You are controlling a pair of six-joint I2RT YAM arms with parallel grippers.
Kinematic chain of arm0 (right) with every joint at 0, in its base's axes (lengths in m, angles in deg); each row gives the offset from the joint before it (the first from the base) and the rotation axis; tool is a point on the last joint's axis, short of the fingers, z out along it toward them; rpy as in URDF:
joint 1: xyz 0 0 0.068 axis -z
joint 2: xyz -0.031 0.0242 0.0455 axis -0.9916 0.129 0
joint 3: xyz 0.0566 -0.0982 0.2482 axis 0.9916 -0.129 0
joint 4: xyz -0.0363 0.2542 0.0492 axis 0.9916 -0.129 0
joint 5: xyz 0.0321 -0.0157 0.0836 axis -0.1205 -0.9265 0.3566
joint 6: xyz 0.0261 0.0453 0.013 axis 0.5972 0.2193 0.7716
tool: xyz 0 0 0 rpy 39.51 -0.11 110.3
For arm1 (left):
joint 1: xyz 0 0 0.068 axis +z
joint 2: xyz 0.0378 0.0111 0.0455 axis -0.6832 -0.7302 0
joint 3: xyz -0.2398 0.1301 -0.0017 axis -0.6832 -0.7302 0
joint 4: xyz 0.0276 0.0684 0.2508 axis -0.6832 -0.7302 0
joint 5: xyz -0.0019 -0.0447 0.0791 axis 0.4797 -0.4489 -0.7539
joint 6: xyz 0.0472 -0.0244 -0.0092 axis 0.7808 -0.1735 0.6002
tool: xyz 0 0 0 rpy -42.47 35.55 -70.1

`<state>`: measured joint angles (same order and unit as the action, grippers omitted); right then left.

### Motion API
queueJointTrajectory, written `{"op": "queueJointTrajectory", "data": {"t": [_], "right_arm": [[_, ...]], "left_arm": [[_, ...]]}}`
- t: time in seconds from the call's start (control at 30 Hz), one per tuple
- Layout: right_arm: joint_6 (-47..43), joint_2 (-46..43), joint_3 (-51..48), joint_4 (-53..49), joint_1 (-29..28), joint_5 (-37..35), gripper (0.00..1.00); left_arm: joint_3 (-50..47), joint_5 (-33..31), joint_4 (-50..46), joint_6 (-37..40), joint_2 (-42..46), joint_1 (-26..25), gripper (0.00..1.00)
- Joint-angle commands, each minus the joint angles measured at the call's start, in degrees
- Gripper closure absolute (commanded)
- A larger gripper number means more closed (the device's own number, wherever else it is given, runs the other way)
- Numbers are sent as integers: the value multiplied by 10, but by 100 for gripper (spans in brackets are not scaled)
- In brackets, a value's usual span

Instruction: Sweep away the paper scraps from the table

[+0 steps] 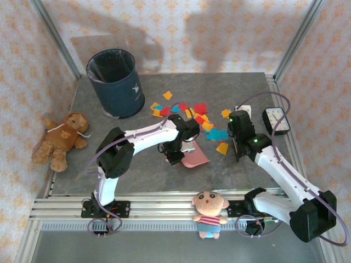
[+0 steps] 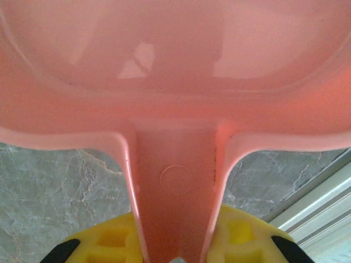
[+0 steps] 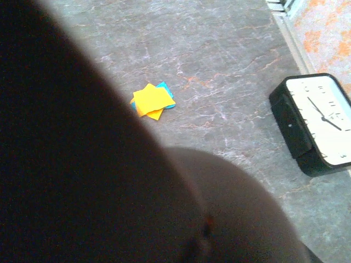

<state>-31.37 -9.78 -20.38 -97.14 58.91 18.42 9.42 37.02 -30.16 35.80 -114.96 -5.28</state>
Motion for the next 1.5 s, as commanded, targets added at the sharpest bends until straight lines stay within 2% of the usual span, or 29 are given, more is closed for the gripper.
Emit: {"op": "queueJointTrajectory", "data": {"t": [0.0,0.43,0.67,1.2,1.47], "right_arm": [[15,15,9,-9,1,57,100],[45,18,-15,61,-11,200,100],[44,23,0,61,-21,234,100],[40,-43,1,52,-21,97,100],[15,-32,1,106,-21,-28,100]], "left_arm": [[25,-6,-24,9,-12,-4,100],[70,1,-24,6,-64,-10,100],[76,-32,-15,-17,-77,-10,100],[-11,-46,22,-35,0,29,100],[-51,-43,32,-26,33,54,100]]}}
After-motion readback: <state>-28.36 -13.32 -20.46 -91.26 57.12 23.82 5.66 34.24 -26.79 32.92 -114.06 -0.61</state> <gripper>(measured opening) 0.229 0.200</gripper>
